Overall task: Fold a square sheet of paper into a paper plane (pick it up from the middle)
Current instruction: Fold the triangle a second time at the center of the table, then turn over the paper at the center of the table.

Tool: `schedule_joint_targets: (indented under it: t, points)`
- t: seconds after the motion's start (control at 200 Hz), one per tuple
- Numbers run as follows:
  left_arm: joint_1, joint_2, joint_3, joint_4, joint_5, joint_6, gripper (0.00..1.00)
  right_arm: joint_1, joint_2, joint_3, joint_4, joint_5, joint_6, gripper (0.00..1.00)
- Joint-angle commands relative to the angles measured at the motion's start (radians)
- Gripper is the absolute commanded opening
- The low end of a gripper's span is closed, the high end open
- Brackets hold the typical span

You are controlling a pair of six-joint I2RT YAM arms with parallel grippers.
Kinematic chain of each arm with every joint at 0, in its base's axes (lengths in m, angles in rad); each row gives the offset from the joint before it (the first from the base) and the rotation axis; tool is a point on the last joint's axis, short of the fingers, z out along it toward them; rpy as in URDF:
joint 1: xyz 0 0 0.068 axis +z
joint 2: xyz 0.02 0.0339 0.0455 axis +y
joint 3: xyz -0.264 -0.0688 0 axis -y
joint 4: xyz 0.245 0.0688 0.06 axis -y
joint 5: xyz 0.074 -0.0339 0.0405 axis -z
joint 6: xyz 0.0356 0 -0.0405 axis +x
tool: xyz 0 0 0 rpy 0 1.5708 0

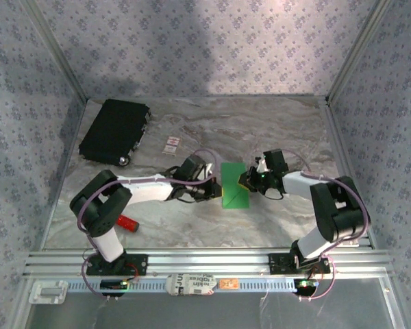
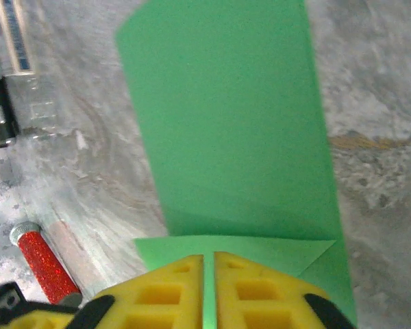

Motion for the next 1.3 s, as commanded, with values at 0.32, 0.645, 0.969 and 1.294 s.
schedule_joint_targets:
  t: [0.32,0.645,0.969,1.294]
  points:
    - [0.015,0.200,0.256,-0.216,0.001,0.180,0.05,-0.009,-0.273,-0.088,-0.253,0.130,0.038,0.35]
    - [0.025,0.279,0.272,-0.245,0.006,0.208,0.03,0.049,-0.290,-0.115,-0.278,0.144,0.116,0.41]
    - [0.024,0.264,0.173,-0.190,0.005,0.169,0.02,0.138,-0.226,-0.095,-0.267,0.174,0.152,0.44]
    - [0.025,0.254,0.161,-0.184,0.002,0.165,0.02,0.151,-0.185,-0.082,-0.300,0.220,0.147,0.46]
